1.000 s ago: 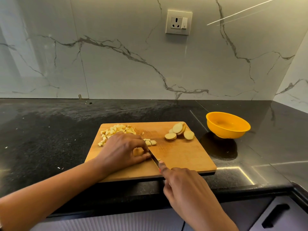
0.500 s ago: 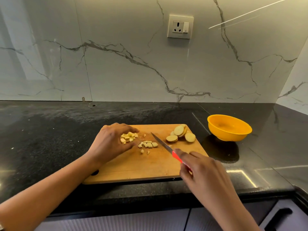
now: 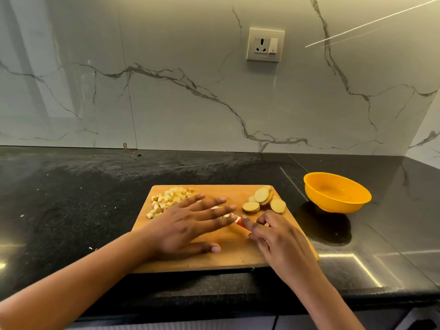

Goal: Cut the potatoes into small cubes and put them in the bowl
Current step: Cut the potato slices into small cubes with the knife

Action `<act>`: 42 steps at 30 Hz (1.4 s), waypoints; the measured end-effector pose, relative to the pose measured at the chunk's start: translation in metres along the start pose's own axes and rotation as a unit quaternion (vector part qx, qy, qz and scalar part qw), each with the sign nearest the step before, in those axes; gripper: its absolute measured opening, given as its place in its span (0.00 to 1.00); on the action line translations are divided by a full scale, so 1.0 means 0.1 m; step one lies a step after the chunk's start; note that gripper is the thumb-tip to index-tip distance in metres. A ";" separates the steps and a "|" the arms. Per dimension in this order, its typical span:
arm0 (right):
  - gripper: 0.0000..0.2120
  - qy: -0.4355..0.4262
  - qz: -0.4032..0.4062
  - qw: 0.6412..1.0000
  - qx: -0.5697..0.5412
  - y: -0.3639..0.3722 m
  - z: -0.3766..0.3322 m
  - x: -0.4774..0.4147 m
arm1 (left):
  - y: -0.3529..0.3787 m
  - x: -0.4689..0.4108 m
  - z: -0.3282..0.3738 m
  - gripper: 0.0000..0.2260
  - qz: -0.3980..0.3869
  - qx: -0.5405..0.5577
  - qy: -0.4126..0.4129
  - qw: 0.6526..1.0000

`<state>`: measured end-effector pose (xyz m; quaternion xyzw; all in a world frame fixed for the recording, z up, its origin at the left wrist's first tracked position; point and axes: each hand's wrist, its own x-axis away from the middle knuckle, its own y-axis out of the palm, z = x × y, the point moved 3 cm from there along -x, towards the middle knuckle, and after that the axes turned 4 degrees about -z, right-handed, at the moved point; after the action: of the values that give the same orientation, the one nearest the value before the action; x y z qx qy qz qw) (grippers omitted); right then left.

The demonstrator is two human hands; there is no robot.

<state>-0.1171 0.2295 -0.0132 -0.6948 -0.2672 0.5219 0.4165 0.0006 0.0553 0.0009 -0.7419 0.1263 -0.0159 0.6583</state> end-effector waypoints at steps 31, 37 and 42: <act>0.19 0.166 0.072 0.976 -0.122 -0.04 0.19 -0.01 | -0.02 -0.18 -0.58 0.04 0.123 0.012 -0.065 0.990; 0.18 0.173 0.070 0.973 -0.137 -0.05 0.21 -0.14 | -0.17 -0.01 -0.72 0.09 0.233 0.098 -0.130 0.959; 0.19 0.180 0.095 0.959 -0.198 -0.03 0.19 -0.45 | 0.04 -0.30 -0.38 0.25 0.016 0.062 -0.055 0.996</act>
<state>-0.1490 0.2004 0.0101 -0.8678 -0.2187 0.3622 0.2606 -0.0360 0.0243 0.0064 -0.6974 0.0999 0.0277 0.7091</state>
